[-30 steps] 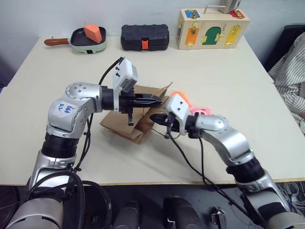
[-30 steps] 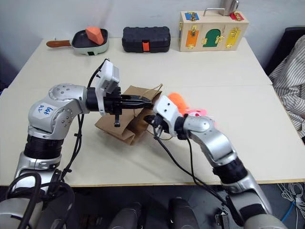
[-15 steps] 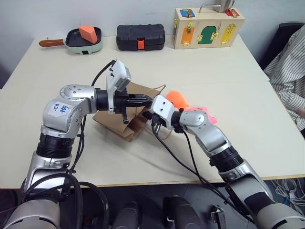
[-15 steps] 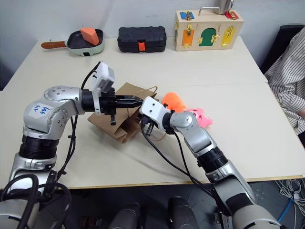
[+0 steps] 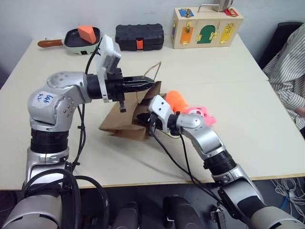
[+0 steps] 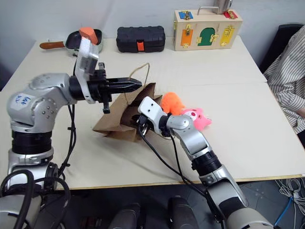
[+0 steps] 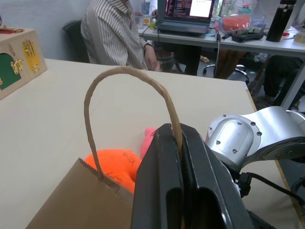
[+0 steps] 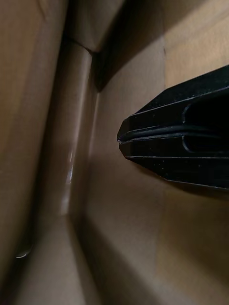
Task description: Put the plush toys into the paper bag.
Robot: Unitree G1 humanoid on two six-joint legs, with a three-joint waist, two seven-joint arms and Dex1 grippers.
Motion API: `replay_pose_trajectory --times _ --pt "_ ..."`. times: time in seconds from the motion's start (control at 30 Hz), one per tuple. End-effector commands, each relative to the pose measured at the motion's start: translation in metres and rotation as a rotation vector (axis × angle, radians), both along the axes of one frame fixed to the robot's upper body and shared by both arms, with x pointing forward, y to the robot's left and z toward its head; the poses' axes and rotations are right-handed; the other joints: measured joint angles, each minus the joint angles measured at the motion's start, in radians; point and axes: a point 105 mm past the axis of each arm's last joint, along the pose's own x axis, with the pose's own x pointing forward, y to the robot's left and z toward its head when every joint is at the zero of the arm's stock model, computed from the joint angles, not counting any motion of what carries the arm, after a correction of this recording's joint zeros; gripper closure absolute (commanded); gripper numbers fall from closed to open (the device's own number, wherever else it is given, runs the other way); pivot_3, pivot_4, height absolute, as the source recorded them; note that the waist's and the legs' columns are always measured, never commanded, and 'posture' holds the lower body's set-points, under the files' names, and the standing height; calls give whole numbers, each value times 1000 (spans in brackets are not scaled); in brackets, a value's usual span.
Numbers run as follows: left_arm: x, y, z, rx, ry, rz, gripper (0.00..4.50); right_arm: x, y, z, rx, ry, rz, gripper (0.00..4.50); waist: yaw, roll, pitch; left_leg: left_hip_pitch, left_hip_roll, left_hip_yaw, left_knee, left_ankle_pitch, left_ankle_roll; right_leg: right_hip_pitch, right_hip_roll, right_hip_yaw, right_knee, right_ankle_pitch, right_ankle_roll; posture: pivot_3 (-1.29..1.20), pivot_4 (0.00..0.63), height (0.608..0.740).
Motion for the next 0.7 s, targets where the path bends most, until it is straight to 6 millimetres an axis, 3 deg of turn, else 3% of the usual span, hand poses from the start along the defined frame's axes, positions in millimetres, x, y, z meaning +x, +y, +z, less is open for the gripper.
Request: replay_pose_trajectory --times 0.03,0.23,0.47,0.57,0.7 --pt "-10 2 10 -10 -42 -24 4500 3 1 2 -17 -47 -1 4462 -2 0 0 0 0 0 0 0 0 0 0 0 0 0 0 0 150 740" --pt "-21 -7 -3 28 -34 -86 4500 9 14 17 -85 -76 54 4462 -19 0 0 0 0 1 0 0 0 -1 0 1 0 0 0 0 150 740" --pt "-25 -13 -11 48 -44 -112 4500 13 27 6 -248 -63 142 4462 -22 0 0 0 0 0 0 1 -1 -1 0 1 1 0 0 0 150 740" --pt "-24 -13 -7 40 -54 -103 4500 13 31 -6 -312 -77 172 4462 -23 0 0 0 0 1 0 1 -1 -1 0 1 1 0 0 0 150 740" --pt "-20 -8 -1 40 -79 -75 4500 13 21 -35 -437 -113 188 4462 -21 0 0 0 0 0 0 1 -1 -1 0 1 2 0 0 0 150 740"
